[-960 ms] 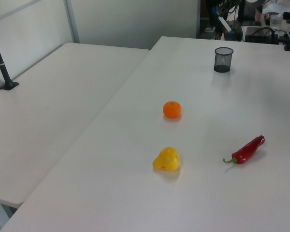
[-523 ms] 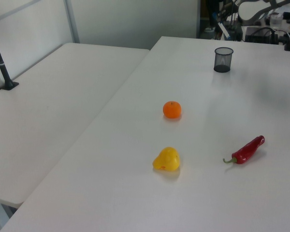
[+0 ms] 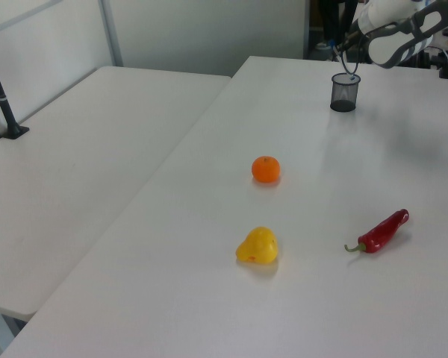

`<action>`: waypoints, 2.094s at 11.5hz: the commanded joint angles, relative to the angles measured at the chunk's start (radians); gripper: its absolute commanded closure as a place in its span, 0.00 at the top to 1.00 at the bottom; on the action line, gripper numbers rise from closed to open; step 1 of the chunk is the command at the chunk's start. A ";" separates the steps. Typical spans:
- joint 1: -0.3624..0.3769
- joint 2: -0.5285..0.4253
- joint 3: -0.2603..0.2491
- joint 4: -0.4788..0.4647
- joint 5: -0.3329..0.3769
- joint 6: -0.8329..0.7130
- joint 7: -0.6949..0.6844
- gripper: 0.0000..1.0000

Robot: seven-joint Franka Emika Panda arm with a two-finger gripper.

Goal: Place marker
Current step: 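Lower the marker into the pen cup and open the gripper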

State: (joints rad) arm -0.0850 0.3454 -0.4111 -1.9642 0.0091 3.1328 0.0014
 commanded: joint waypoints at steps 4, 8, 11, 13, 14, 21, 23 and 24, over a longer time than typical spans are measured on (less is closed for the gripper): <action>0.014 -0.017 -0.003 -0.091 -0.014 0.095 -0.057 0.39; 0.014 -0.020 -0.002 -0.087 -0.012 0.090 -0.051 1.00; 0.002 -0.112 -0.002 -0.056 -0.008 -0.091 -0.049 1.00; 0.002 -0.189 -0.006 0.023 -0.001 -0.387 -0.047 1.00; 0.005 -0.236 -0.006 0.050 0.005 -0.512 -0.046 1.00; 0.007 -0.367 0.092 0.395 0.173 -1.376 -0.028 1.00; 0.001 -0.396 0.171 0.400 0.172 -1.433 0.034 1.00; -0.001 -0.402 0.231 0.400 0.167 -1.441 0.104 1.00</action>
State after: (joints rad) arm -0.0755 -0.0214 -0.2906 -1.5594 0.1704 1.7425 -0.0063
